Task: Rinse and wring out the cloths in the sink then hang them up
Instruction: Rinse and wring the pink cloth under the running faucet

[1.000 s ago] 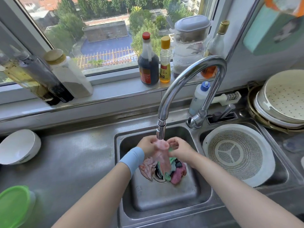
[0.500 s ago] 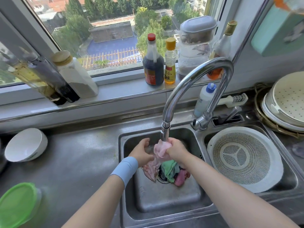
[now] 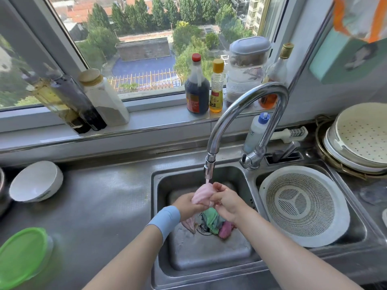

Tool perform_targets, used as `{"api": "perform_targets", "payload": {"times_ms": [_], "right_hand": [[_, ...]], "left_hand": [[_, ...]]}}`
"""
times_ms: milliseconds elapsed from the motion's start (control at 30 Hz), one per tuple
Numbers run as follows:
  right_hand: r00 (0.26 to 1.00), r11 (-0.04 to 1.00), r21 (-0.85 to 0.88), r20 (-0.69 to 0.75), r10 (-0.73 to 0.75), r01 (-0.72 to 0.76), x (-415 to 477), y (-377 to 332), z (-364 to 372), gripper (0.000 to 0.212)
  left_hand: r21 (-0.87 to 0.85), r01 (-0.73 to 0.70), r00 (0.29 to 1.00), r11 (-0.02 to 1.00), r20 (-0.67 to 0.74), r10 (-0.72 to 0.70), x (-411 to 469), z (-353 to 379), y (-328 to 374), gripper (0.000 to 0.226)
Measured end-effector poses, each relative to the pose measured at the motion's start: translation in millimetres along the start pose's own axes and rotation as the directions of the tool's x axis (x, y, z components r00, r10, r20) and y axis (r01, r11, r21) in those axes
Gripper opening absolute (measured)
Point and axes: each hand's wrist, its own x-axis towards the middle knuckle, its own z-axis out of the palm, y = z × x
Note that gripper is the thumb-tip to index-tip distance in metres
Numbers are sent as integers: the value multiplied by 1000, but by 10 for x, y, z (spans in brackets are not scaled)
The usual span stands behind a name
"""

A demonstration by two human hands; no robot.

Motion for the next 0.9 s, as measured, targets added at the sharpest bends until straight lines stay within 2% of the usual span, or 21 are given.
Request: {"api": "perform_targets", "payload": {"times_ms": [67,100,167,267,367,433,533,600,667,733,800,833,900], "right_hand": [[996,979,-189,-24,-84,78,-60,61,57,43],[986,930,-338,-29,-162,142,-92,77,94,39],[945,754,-600,11,-328,269,-176,75,179,32],[871,558,-736,88,-483,384,-319,66,325,24],[793,414,-796,129,-596,441,-477,90,496,18],[703,255,-819,232,-672,514,-592,110,633,19],[558,36,-792,396,-729,609,-749,126,820,18],[526,-29,-781,448,-723,624,-842,146,921,18],[489,-47,-780,437,-755,624,-910,175,1011,21],[451,-61,-784,417,-789,618,-982,160,1113,19],[423,-165,-778,491,-761,606,-1043,105,1183,23],[424,-222,-768,542,-726,601,-1075,60,1201,27],[468,-229,-763,572,-673,604,-1158,-69,1228,31]], "left_hand": [[43,55,998,998,35,-57,-95,-85,31,39],[82,60,997,995,41,-63,-147,-141,39,46],[66,53,998,996,41,-55,-259,-273,35,42],[-299,110,991,948,105,-82,-440,-485,-14,33],[-507,112,981,854,194,-13,-567,-649,-2,37],[-695,94,974,712,212,78,-615,-702,42,35],[-931,88,978,355,149,147,-650,-735,116,23],[-976,51,970,210,99,224,-714,-746,187,13],[-992,17,964,125,50,263,-763,-768,251,10],[-995,72,954,64,87,287,-809,-782,306,14],[-990,127,939,57,138,313,-848,-801,349,10],[-984,107,942,144,146,301,-843,-820,336,18],[-905,-2,961,425,116,251,-868,-903,331,25]]}}
